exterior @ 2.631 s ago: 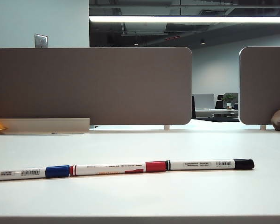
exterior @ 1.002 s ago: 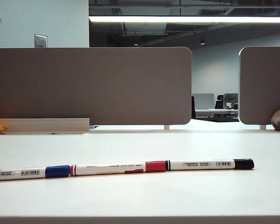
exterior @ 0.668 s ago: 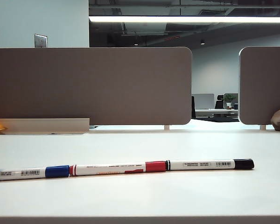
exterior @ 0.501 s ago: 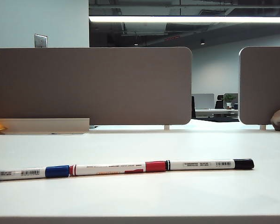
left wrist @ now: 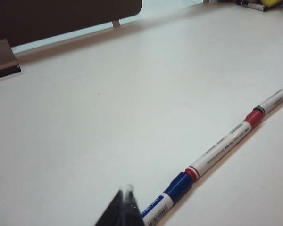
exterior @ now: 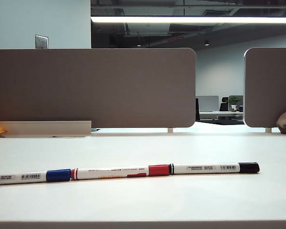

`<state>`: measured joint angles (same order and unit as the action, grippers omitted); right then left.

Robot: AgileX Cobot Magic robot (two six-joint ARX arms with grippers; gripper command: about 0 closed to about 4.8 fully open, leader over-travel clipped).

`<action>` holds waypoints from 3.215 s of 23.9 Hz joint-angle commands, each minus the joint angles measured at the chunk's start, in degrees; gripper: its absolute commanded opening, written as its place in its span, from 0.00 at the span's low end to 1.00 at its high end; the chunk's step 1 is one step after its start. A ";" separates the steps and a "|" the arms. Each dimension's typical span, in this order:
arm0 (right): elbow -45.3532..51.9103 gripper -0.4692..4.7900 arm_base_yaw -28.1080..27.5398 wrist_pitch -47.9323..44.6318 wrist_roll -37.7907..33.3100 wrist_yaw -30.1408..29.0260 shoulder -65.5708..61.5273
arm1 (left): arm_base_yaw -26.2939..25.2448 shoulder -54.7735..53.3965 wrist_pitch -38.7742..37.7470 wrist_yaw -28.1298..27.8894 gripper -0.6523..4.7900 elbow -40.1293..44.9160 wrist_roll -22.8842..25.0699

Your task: Pick up the markers one by one and line them up horizontally in a straight line on the table.

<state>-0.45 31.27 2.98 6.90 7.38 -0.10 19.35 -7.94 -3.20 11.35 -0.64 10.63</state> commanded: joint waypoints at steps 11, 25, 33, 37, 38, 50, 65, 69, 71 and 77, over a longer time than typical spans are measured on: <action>0.39 0.09 -0.02 1.66 -0.28 0.04 -0.02 | -0.13 -0.02 -1.88 0.26 0.13 0.22 -0.15; 0.39 0.09 -0.15 6.82 -0.28 0.22 -0.02 | -0.13 -0.07 -6.14 0.24 0.13 0.22 -0.15; 0.39 0.09 -0.46 6.73 -0.28 0.20 -0.02 | -0.13 0.28 -6.14 0.22 0.13 0.22 -0.15; 0.39 0.09 -4.17 6.69 -0.28 0.02 -0.02 | -0.15 2.36 -6.10 0.24 0.13 0.22 -0.15; 0.39 0.09 -5.35 6.69 -0.28 0.02 -0.02 | -0.17 2.64 -6.12 0.24 0.13 0.22 -0.15; 0.39 0.09 -24.46 6.71 -0.28 0.07 -0.02 | -10.73 7.65 -6.03 0.26 0.13 0.22 -0.15; 0.39 0.09 -23.19 6.71 -0.28 0.07 -0.02 | -17.16 7.65 -6.03 0.26 0.13 0.22 -0.15; 0.39 0.09 -23.17 6.71 -0.28 -0.26 -0.02 | -17.16 7.65 -6.03 0.26 0.13 0.22 -0.15; 0.39 0.09 -23.15 7.04 -1.09 -1.99 -0.02 | -17.16 7.65 -6.03 0.26 0.13 0.22 -0.15; 0.39 0.09 -23.15 7.06 -2.84 -1.99 -0.02 | -17.18 7.65 -6.10 -8.28 0.13 0.22 -0.20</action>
<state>-0.45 8.12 10.13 4.34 5.45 -0.12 2.26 -0.21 -9.26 6.74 -0.36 10.63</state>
